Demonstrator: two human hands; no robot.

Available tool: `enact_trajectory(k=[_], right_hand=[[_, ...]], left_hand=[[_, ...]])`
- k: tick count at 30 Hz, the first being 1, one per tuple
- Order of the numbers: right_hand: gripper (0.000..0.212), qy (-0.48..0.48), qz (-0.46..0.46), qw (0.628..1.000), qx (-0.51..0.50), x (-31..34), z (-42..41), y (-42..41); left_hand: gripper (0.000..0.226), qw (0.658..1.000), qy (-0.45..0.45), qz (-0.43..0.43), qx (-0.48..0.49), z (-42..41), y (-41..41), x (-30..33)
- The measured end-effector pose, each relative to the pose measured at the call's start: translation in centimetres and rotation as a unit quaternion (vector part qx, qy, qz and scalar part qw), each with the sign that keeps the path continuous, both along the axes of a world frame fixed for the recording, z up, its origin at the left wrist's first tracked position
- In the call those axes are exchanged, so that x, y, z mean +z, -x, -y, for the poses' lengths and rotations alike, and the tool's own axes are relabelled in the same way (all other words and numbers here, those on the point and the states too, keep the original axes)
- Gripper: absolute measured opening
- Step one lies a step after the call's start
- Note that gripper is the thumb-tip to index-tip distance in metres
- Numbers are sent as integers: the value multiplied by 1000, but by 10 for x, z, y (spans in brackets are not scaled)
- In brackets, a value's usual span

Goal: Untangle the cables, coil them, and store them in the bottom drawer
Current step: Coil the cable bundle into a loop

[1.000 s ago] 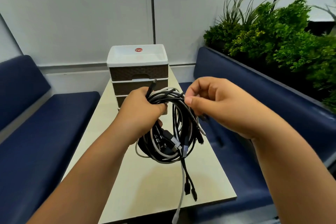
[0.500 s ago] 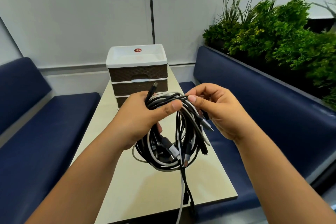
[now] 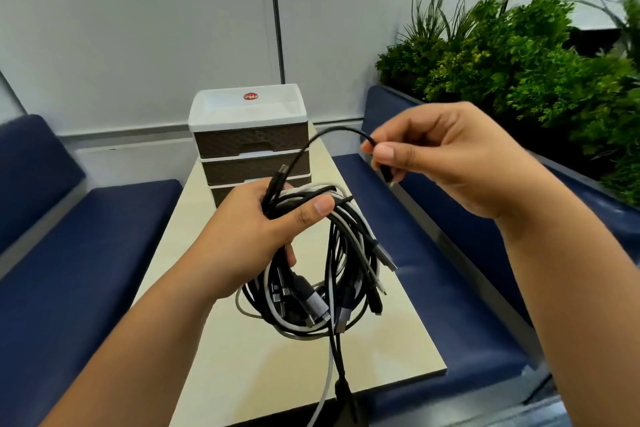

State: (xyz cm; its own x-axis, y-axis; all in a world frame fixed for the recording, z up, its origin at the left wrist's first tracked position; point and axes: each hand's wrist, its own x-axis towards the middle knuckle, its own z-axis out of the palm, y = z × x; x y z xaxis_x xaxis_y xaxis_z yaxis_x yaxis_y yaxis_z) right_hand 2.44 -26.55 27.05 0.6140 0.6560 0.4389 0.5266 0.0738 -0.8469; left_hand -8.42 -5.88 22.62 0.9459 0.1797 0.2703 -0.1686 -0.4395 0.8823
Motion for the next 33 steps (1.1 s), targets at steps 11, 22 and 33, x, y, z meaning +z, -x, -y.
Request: enact_trajectory(k=[11,22,33], right_hand=[[21,43,-75,996,38,5,-27,3],[15,153,-24,987,36,14,-26,3],[15,163,54,985,10,21,-28,9]], left_hand=[[37,999,20,5,-35,3,-2,3],[38,999,6,1,-35,1,-1,4],[13,995,61,-24,-74,3,3,9]])
